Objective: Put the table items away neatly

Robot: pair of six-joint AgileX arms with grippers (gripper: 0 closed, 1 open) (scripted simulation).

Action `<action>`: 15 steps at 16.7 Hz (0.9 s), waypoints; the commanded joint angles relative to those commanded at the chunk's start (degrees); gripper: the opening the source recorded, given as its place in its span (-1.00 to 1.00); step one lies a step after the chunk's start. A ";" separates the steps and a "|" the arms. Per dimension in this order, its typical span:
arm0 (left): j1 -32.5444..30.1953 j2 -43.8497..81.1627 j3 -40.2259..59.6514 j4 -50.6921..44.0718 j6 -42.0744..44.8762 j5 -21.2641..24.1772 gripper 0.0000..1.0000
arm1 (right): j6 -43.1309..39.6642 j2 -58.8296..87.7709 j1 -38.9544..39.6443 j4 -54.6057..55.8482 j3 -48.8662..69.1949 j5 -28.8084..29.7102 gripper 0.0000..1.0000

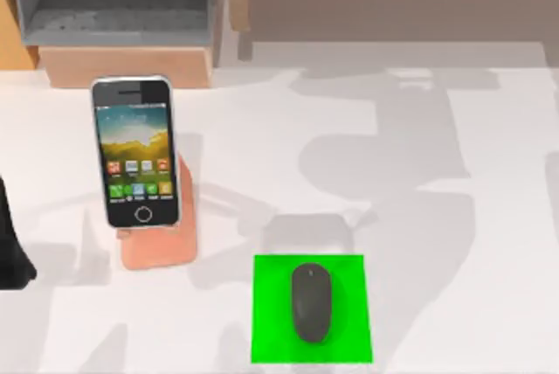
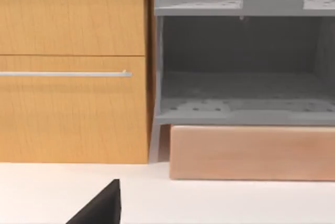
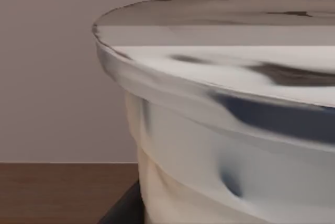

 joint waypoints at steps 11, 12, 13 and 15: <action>0.00 0.00 0.00 0.00 0.00 0.00 1.00 | 0.00 0.00 0.00 0.00 0.00 0.00 0.66; 0.00 0.00 0.00 0.00 0.00 0.00 1.00 | 0.00 0.00 0.00 0.00 0.00 0.00 0.81; 0.00 0.00 0.00 0.00 0.00 0.00 1.00 | 0.00 0.00 0.00 0.00 0.00 0.00 0.96; 0.00 0.00 0.00 0.00 0.00 0.00 1.00 | 0.00 0.00 0.00 0.00 0.00 0.00 1.00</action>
